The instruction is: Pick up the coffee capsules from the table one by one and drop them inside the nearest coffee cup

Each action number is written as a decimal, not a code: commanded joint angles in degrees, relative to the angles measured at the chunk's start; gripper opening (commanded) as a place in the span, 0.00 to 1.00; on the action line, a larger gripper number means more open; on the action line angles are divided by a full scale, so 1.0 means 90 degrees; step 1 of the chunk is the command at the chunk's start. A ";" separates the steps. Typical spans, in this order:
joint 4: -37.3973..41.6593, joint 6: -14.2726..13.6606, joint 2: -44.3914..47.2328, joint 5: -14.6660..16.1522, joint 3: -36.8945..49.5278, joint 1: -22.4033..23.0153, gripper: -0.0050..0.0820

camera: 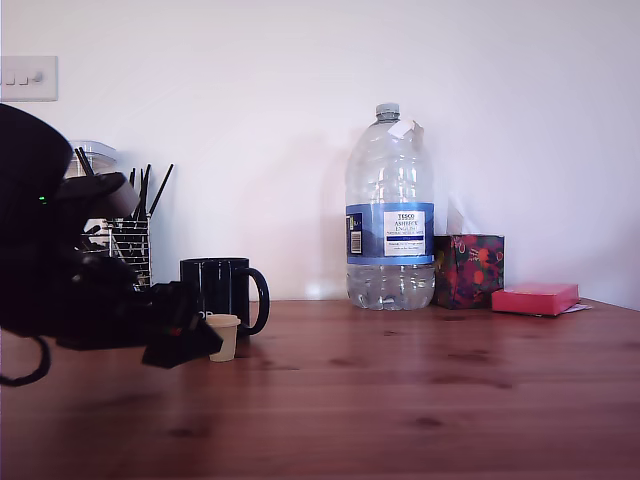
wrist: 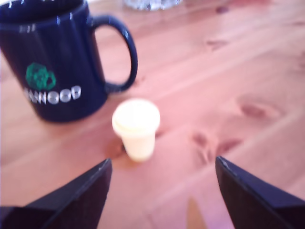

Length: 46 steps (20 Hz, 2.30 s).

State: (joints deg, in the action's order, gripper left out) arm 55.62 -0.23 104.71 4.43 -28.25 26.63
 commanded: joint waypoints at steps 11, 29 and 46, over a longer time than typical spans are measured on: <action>-0.1625 -0.0022 0.0646 0.0493 -0.1443 -0.0311 0.79; -0.3191 -0.0027 0.1081 0.1139 -0.2329 -0.0573 0.30; -0.2642 -0.0199 0.0136 0.1651 -0.2329 -0.0284 0.27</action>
State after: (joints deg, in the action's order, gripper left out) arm 30.50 -1.72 108.95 19.03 -49.54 23.86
